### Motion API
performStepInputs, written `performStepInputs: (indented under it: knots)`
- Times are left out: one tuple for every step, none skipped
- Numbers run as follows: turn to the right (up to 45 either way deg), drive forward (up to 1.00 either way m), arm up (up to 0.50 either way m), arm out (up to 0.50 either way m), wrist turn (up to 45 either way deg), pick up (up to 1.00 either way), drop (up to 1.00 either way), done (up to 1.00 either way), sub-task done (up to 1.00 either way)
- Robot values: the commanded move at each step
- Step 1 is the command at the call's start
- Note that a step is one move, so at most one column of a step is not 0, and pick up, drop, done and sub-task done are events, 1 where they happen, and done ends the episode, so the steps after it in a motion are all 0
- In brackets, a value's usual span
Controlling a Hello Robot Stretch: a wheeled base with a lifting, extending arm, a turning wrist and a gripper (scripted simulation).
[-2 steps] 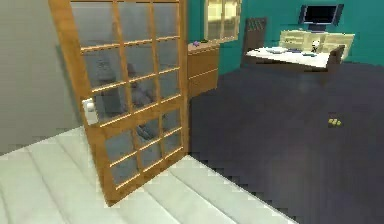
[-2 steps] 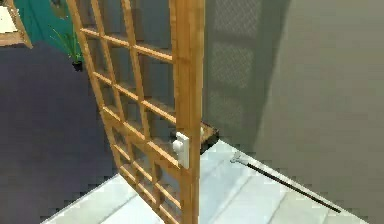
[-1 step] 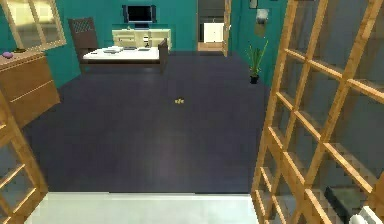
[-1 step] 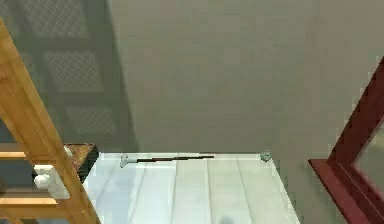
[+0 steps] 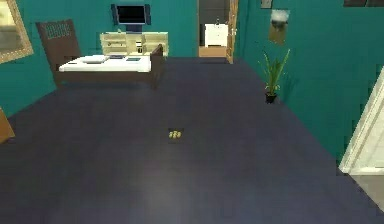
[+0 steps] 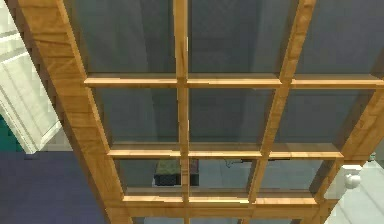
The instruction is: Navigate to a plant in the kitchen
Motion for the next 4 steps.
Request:
performStepInputs:
  knots:
    - [3.0,0.0,0.0,0.0,0.0,0.0,0.0,0.0,0.0]
    - [0.0,0.5,0.0,0.0,0.0,0.0,0.0,0.0,0.0]
    - [45.0,0.0,0.0,0.0,0.0,0.0,0.0,0.0,0.0]
    - [21.0,0.0,0.0,0.0,0.0,0.0,0.0,0.0,0.0]
